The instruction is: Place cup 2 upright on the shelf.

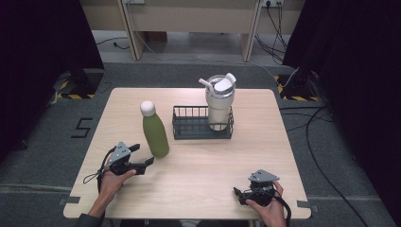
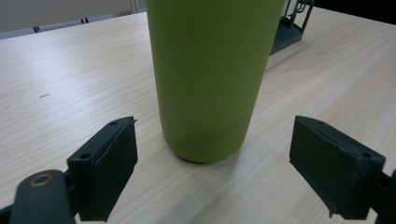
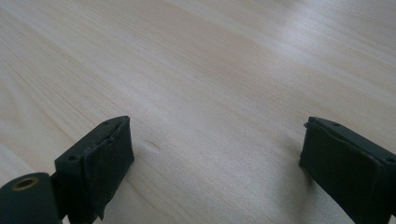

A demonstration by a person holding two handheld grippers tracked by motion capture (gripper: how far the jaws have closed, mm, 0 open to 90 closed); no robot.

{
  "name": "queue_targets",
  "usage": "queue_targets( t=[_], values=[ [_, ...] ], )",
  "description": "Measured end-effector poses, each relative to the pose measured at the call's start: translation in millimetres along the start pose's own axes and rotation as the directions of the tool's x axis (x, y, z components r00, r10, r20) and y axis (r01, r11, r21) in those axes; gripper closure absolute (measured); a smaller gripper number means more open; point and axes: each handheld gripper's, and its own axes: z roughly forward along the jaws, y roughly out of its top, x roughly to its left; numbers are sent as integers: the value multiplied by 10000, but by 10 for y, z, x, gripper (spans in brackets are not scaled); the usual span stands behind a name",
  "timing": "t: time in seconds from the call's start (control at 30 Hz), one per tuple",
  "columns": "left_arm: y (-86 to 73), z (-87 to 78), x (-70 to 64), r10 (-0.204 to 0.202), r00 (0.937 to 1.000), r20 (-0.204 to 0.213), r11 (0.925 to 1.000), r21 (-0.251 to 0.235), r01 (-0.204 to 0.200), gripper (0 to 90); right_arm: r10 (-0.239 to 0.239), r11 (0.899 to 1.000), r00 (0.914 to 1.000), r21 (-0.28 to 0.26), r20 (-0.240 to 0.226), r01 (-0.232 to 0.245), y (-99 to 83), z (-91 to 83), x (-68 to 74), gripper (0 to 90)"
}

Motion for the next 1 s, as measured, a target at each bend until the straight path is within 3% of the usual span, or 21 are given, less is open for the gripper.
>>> queue_targets(
  t=[0.13, 0.23, 0.33, 0.63, 0.83, 1.0],
  values=[
    [14, 54, 21, -488, 9985, 264, 9987, -153, 492, 149, -1, 10000, 10000, 1, 0, 1, 0, 0, 0, 95],
    [38, 93, 20, -368, 9992, 167, 9991, -222, 372, 149, 0, 10000, 10000, 3, -1, 0, 0, 0, 0, 95],
    [43, 146, 30, -767, 9963, 377, 9961, -417, 782, 148, 2, 10000, 10000, 3, -1, -2, 0, 0, 0, 94],
    [93, 301, 22, -438, 9988, 225, 9976, -519, 449, 148, 34, 10000, 10000, 15, -8, -34, 0, 0, 3, 94],
    [107, 361, 60, -756, 9965, 363, 9941, -746, 782, 148, 4, 10000, 10000, 16, -26, -4, 0, 0, 3, 93],
    [119, 423, 42, -628, 9974, 341, 9935, -934, 657, 147, -3, 10000, 10000, 16, -30, 3, 1, 1, 4, 93]
  ],
)
